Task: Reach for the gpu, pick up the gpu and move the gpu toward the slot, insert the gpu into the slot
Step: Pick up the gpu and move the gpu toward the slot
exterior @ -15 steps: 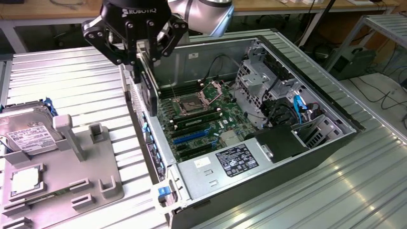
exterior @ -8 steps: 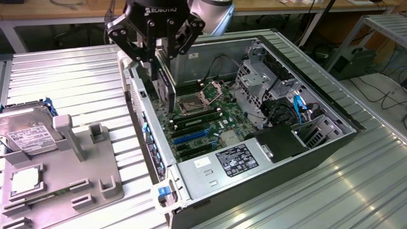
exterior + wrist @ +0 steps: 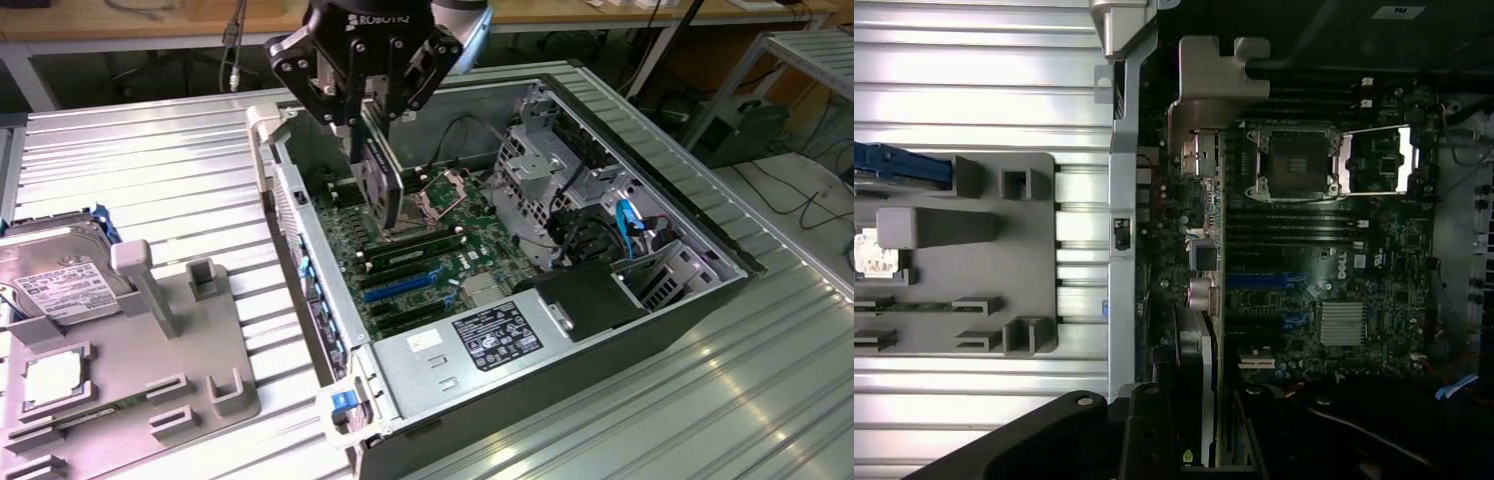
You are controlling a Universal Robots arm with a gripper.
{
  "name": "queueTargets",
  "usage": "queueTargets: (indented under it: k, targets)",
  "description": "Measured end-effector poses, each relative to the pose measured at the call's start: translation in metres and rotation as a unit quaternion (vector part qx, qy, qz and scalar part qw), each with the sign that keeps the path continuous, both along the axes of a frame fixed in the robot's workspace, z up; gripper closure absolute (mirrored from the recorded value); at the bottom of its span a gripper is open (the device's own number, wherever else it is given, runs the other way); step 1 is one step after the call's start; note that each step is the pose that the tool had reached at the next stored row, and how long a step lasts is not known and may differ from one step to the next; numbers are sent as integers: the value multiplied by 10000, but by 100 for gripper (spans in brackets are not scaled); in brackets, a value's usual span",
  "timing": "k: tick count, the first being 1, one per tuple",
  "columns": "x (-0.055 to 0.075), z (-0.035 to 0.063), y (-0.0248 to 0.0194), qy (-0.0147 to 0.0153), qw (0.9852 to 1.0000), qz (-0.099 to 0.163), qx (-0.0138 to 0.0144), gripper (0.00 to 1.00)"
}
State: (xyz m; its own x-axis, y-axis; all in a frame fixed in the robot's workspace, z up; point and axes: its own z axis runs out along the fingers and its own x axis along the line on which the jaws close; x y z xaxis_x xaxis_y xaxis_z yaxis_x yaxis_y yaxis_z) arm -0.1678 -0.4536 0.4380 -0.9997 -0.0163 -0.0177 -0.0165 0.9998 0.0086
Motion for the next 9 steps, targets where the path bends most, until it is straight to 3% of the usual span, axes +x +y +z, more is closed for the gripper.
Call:
queueTargets:
  k: [9]
  targets:
    - [327, 0, 0, 0, 10000, -32, 0, 73]
